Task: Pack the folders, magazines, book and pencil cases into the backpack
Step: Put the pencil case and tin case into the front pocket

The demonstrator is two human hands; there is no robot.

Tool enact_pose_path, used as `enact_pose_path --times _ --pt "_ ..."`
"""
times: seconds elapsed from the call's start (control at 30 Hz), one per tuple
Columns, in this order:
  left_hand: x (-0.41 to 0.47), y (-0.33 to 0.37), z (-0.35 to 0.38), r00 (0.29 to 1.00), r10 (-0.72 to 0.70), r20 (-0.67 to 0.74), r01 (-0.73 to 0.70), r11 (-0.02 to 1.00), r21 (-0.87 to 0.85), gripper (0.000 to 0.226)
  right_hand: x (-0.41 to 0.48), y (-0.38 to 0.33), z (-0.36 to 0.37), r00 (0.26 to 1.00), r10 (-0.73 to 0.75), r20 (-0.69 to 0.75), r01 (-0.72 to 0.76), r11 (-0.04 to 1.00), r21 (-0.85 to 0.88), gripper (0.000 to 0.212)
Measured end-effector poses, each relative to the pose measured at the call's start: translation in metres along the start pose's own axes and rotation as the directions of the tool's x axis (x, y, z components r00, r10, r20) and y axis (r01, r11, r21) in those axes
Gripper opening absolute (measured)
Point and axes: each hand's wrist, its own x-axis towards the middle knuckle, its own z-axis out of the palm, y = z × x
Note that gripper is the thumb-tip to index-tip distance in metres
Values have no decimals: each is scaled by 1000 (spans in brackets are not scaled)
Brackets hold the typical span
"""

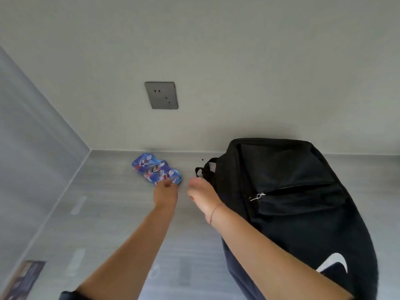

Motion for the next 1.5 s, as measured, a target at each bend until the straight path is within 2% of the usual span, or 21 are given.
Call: enact_pose_path --times 0.03,0.07,0.1,0.13,0.2,0.23,0.33,0.5,0.6,0.67,0.73,0.8,0.87,0.97,1.07,1.17,1.27,1.33,1.4,1.47,1.5 --pt "14 -8 -5 999 -47 1 47 997 -58 20 16 2 8 999 47 8 -47 999 -18 33" --pt "25 -13 -10 995 -99 15 100 989 -111 15 32 3 14 995 102 -1 -102 995 13 32" --pt "42 -19 -17 989 -148 22 150 978 -142 18 51 6 24 985 171 -9 -170 981 89 22" --pt "55 -24 -22 983 -180 27 182 970 -159 27 65 6 31 970 244 -11 -237 952 192 8" --pt "77 -32 -29 981 -195 -1 193 968 -158 45 90 15 37 930 367 -3 -339 863 375 12" --pt "89 -35 -34 984 -174 -39 168 979 -119 49 100 18 41 917 399 -2 -363 836 411 12" --pt "137 -46 -47 997 -29 -71 31 999 19 51 118 23 53 890 455 -2 -415 813 409 5" --pt "201 -37 -61 993 95 -66 -81 979 187 76 136 39 65 869 494 2 -446 783 433 7" --pt "227 -33 -59 999 53 -6 -53 996 76 76 141 41 65 873 486 28 -436 755 490 9" --pt "235 -34 -53 1000 18 24 -20 997 73 61 141 39 62 877 479 35 -426 742 517 11" --pt "235 -35 -50 1000 24 10 -25 993 119 40 139 39 59 885 465 29 -401 728 556 14" --pt "231 -33 -50 1000 5 -5 -4 984 181 40 136 40 57 897 441 23 -365 711 601 16" --pt "222 -30 -52 1000 -20 4 19 979 204 39 134 41 59 910 414 1 -333 729 598 7" --pt "192 -18 -54 1000 -17 14 16 996 82 39 125 29 57 942 336 -24 -260 769 584 26" --pt "137 6 -59 999 34 -34 -38 993 -109 36 100 4 36 977 213 -21 -164 808 566 24" --pt "71 33 -62 997 60 44 -45 956 -289 33 63 -12 -6 994 35 -103 22 861 508 24" --pt "5 62 -46 979 152 139 -85 914 -397 38 25 -15 -58 979 -43 -199 154 798 582 9" --pt "-41 80 -19 946 228 232 -106 890 -443 40 -2 -12 -95 959 -53 -279 230 723 651 11" --pt "-81 88 12 899 277 340 -156 927 -342 38 -27 -4 -126 938 -59 -341 286 688 667 15" --pt "-110 88 39 839 282 465 -233 959 -161 33 -49 8 -148 923 -33 -383 293 707 643 13" --pt "-120 88 52 812 300 502 -327 944 -34 31 -60 13 -159 911 -4 -413 284 733 619 12"
